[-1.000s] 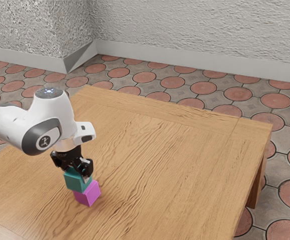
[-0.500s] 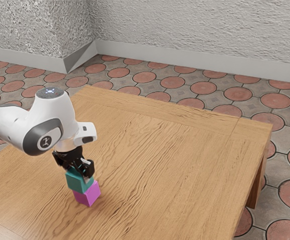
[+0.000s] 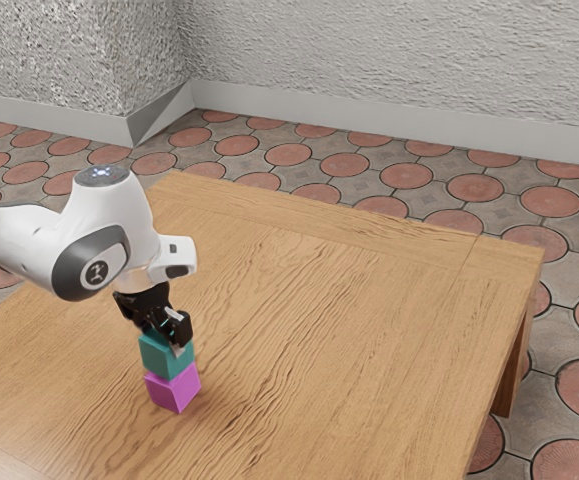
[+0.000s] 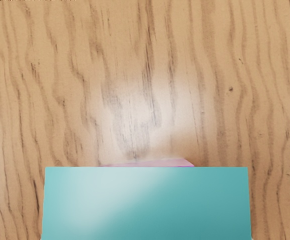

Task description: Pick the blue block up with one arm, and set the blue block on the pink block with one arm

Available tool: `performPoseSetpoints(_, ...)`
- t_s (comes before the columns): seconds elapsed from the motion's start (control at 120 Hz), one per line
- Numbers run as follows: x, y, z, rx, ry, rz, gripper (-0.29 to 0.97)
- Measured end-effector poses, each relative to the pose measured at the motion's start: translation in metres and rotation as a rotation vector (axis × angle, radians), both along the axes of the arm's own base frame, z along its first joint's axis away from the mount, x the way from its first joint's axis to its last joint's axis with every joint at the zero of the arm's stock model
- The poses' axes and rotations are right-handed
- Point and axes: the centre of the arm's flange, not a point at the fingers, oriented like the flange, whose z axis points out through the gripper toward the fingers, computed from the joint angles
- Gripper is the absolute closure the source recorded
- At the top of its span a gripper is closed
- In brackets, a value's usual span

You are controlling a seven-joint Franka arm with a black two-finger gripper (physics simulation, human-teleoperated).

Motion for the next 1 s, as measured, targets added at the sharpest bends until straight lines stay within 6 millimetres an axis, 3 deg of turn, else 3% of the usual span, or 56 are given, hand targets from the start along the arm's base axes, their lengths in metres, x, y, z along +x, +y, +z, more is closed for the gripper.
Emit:
performPoseSetpoints(0.325,-0.001,0.010,0.000,-0.020,-0.003,0.016,0.32)
performPoseSetpoints(1.0,-0.009,0.010,-0.003,-0.016,-0.007,0.026,0.37)
